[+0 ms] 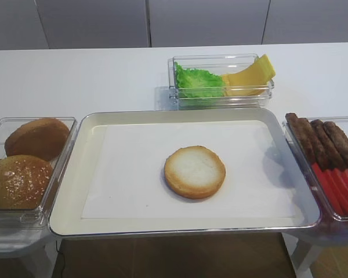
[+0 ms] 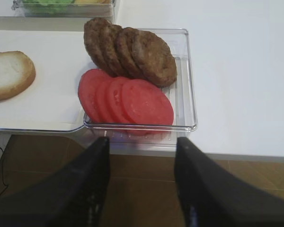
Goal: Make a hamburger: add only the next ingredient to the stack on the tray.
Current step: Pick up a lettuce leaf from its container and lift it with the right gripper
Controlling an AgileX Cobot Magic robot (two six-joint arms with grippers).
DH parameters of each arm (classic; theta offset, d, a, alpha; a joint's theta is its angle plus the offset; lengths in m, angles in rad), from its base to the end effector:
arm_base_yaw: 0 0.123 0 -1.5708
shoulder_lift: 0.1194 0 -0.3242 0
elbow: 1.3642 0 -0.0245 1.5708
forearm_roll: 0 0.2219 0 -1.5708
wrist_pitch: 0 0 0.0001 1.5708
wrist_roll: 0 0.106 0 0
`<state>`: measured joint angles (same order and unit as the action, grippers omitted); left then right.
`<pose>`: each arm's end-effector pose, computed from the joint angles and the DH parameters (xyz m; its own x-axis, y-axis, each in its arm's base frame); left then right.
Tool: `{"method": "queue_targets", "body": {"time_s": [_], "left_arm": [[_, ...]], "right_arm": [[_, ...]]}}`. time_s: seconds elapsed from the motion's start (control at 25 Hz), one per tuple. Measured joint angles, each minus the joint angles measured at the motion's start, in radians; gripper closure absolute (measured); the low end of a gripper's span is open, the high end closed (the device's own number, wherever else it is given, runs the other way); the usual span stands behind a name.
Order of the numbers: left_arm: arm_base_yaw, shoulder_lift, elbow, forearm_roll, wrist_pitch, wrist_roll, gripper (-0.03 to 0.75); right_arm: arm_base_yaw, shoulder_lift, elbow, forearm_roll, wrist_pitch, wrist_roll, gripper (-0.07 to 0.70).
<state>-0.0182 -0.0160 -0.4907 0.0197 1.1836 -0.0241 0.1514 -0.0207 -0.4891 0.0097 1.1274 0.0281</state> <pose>-0.0642 0.0031 0.2419 -0.5559 -0.0065 -0.8312 -0.0062 1.0000 -0.0037 -0.0609 -0.0084 0.2462 -0.5049 -0.0444 -0.8620 -0.1421 0.9893 0.0322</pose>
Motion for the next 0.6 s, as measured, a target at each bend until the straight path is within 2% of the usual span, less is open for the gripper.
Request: {"method": "queue_targets", "body": {"time_s": [0.6], "left_arm": [[0.0,0.0,0.0,0.0,0.0,0.0,0.296]], "right_arm": [[0.0,0.0,0.0,0.0,0.0,0.0,0.276]]}}
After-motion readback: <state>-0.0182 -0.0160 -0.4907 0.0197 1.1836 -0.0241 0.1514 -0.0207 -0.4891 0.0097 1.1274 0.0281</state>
